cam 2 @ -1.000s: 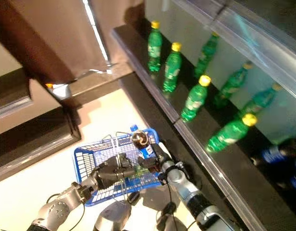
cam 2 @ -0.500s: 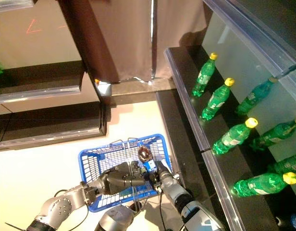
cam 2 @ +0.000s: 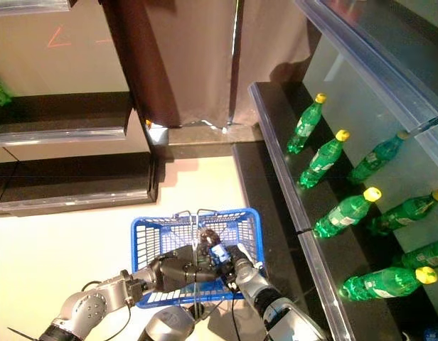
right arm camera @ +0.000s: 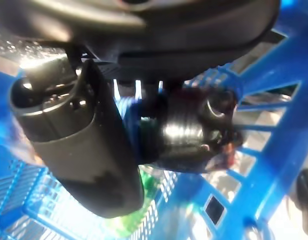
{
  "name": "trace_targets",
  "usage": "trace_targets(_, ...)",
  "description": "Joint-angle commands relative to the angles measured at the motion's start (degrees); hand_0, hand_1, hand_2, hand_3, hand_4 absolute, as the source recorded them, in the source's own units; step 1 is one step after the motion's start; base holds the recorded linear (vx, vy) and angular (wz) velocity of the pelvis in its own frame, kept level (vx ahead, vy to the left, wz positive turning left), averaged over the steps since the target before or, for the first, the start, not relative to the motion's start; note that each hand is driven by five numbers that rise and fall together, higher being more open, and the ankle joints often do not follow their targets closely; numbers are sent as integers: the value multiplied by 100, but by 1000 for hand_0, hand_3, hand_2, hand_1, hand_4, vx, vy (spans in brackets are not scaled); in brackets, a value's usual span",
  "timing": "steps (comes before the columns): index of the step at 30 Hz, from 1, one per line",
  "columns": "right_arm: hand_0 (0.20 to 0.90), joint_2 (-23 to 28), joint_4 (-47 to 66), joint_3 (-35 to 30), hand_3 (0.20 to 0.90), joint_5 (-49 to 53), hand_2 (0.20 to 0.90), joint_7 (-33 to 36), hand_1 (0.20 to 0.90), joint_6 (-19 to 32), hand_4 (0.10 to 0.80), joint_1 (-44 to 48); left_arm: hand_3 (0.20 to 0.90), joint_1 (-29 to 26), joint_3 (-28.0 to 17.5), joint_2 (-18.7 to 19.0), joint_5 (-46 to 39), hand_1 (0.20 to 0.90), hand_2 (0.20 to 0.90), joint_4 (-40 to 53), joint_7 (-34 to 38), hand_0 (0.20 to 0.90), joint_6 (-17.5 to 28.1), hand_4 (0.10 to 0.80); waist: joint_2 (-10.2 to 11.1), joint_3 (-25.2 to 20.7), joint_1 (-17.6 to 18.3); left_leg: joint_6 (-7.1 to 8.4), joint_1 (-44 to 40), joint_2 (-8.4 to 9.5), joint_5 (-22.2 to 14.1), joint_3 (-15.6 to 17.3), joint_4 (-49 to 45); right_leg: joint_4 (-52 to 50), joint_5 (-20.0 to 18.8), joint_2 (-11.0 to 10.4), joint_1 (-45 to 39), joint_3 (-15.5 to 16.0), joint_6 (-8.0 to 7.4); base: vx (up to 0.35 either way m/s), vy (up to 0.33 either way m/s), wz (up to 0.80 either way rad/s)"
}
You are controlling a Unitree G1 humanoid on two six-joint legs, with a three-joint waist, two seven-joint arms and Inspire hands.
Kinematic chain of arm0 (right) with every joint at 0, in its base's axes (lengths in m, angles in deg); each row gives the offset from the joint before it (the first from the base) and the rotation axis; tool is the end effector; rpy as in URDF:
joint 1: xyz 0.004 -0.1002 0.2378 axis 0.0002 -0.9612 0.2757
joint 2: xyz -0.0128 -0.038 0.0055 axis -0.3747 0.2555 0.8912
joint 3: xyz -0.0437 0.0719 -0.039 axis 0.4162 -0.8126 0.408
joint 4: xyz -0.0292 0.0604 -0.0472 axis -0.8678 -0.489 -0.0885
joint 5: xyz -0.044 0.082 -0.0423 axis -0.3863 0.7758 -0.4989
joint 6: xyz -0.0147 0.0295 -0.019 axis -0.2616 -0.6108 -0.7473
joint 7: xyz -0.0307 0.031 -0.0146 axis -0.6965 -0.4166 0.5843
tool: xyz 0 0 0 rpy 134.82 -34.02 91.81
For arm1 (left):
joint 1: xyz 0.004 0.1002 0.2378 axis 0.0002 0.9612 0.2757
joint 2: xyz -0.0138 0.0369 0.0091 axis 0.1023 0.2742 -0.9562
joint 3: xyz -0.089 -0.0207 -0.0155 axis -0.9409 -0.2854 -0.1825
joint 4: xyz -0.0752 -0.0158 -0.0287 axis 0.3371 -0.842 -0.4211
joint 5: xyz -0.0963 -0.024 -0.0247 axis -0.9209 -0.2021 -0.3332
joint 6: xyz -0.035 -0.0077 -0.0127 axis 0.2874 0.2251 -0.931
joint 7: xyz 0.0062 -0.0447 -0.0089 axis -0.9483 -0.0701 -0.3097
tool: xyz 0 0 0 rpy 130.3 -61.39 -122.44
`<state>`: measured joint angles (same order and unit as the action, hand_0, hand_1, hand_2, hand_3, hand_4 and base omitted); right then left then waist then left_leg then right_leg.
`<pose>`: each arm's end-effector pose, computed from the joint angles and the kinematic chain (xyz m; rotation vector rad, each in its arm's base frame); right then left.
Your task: Pick up the drink and place into the basket.
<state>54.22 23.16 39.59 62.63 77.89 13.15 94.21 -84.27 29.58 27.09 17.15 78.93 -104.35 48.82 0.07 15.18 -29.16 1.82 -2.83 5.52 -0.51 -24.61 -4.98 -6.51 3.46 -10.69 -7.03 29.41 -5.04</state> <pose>0.2268 -0.1200 -0.0429 -0.4993 0.7166 0.1887 0.1831 0.1580 0.0232 -0.6335 0.6730 -0.7916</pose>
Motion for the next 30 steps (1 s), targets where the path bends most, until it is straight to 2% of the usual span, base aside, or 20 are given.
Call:
trace_targets(1,900,-150,293,150,900,-52,900,314,900,625,800,188,200,19,10,-656,-942,300,300,1505,-1015,300,515,100,-14,-1034,-18,-587,-70,507,169,370,449,-57,-250,147,-45,-433,-177,14,-24,-3)
trace_targets(11,900,107,981,-114,900,444,900,538,900,1374,800,-420,200,246,-263,-534,-634,300,300,1272,-744,300,909,100,28,-1094,320,-606,-228,411,34,708,466,234,-350,279,-98,-808,-120,-7,-31,-11)
trace_targets(16,900,306,2436,-292,900,619,900,631,900,1575,800,-866,200,411,-485,-508,-406,300,300,926,-311,300,1531,100,66,-1058,630,-568,-326,354,6,957,533,488,-499,368,-91,-1036,-81,-68,-55,-27)
trace_targets(19,900,702,3782,-492,900,512,900,-166,900,1817,800,-1793,200,531,-909,-517,-288,300,300,-134,169,300,2670,100,106,-1044,1120,-520,-334,284,-21,1300,581,643,-598,462,53,-1402,-82,-151,-78,-43)
trace_targets(20,900,733,3847,-509,900,528,900,-244,900,1817,800,-1855,200,535,-932,-523,-298,300,300,-210,222,300,2758,100,108,-1046,1155,-515,-333,277,-24,1333,583,649,-602,471,67,-1435,-81,-120,-62,-42)
trace_targets(21,900,831,4009,-585,900,562,900,-530,900,1824,800,-2043,200,553,-1042,-591,-240,300,300,-527,301,300,3067,100,124,-1042,1285,-500,-319,259,-35,1437,569,676,-609,497,98,-1535,-74,-143,-88,-59)
trace_targets(22,900,981,4197,-746,900,705,900,-1158,900,1776,800,-2357,200,560,-1239,-687,49,300,300,-1165,595,300,3808,100,159,-1035,1545,-476,-303,217,-53,1641,560,729,-624,553,146,-1718,-63,-155,-102,-74)
trace_targets(24,900,1072,4261,-838,900,766,900,-1576,900,1711,800,-2513,200,536,-1337,-723,150,300,300,-1646,740,300,4230,100,184,-1025,1703,-462,-308,195,-65,1769,558,773,-635,596,161,-1839,-54,-121,-99,-64)
trace_targets(25,900,1194,4276,-946,900,874,900,-2175,900,1603,800,-2702,200,463,-1502,-781,164,300,300,-2384,1001,300,4757,100,225,-1012,1944,-440,-320,157,-68,1971,572,837,-646,666,170,-2001,-35,-110,-110,-51)
trace_targets(30,900,1318,4305,-1210,900,1441,900,-2835,900,1794,800,-2990,200,297,-1744,-865,120,300,300,-3606,1506,300,5341,100,293,-1019,2388,-404,-352,78,-53,2347,666,959,-684,837,201,-2298,36,-92,-104,-59)
